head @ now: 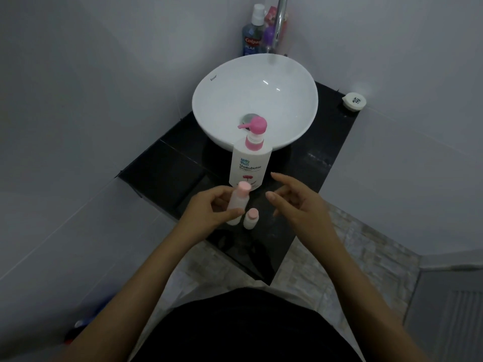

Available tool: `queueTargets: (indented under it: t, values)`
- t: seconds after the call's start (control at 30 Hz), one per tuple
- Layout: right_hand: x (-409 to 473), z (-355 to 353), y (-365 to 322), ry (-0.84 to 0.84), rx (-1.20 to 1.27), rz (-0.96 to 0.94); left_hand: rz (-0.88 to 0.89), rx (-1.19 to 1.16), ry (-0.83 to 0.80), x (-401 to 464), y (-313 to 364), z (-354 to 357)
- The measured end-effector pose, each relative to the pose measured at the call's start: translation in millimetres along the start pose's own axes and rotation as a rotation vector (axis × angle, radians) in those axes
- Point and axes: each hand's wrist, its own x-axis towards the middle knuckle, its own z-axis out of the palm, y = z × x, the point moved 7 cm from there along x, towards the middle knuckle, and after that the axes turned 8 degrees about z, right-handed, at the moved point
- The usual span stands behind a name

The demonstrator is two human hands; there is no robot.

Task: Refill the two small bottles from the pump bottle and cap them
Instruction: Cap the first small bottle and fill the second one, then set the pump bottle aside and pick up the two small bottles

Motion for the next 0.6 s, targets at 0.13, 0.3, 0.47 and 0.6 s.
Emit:
queueTargets:
  t: [0.13,0.3,0.47,0.6]
  values:
    - [1.2,-9.5,14.9,0.059,-0.051,0.081,-0.072,0.114,0.000,4.5,-40.5,8.6]
    - [-2.1,-16.7,26.5,0.068,-0.056,0.139,-0.113,0.140,-0.031,5.9,-75.0,23.6]
    - [-1.0,-19.3,35.7,0.065,-0.050,0.185,-0.100,0.173,-0.035,11.8,-88.8,29.5]
    - [2.9,-19.3,41.3,0.063,-0.052,0.193,-0.074,0.160,-0.042,14.5,-92.8,28.2]
